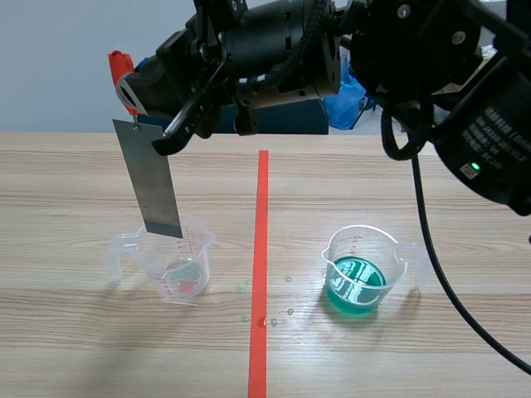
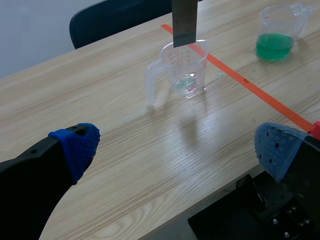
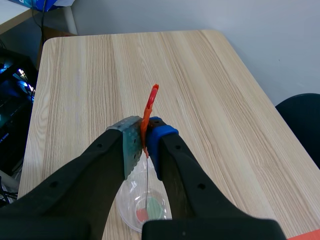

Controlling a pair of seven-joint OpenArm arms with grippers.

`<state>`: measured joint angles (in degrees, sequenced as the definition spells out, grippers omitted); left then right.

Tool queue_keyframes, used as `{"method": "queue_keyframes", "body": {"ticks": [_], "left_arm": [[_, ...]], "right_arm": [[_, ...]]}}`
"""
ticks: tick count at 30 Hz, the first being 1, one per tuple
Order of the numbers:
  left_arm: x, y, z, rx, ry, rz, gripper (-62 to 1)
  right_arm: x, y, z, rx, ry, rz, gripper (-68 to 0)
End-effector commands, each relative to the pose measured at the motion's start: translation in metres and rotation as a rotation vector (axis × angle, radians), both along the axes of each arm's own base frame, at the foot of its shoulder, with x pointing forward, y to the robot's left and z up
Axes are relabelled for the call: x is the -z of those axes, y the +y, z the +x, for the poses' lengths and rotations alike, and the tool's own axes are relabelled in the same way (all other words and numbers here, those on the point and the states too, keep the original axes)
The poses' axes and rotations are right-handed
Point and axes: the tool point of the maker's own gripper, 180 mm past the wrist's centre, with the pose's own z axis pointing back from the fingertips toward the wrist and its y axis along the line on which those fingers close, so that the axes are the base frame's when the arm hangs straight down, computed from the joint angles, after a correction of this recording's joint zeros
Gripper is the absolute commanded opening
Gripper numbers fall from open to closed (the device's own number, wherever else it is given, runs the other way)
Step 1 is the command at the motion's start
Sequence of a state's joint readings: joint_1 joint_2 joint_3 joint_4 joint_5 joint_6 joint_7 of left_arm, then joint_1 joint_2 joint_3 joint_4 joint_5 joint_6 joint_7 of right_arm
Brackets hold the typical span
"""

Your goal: Do the redox reaction experiment

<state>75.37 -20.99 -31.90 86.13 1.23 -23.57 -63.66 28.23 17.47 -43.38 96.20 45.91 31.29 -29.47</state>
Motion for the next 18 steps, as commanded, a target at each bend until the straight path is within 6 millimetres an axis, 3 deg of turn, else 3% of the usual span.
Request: {"method": "queue_keyframes", "body": {"ticks": [1, 18], "left_arm": [[-0.0048, -0.0016, 0.0016, -0.003, -0.023, -0.014, 1.4], [-0.0048, -0.0016, 0.0016, -0.003, -0.023, -0.014, 1.4]], "right_arm": [[-0.0161, 0.0018, 0.0006, -0.011, -0.031, 0.036, -66.9], [-0.0083, 0.0033, 0.0089, 0.008, -0.017, 0.044, -66.9]]}}
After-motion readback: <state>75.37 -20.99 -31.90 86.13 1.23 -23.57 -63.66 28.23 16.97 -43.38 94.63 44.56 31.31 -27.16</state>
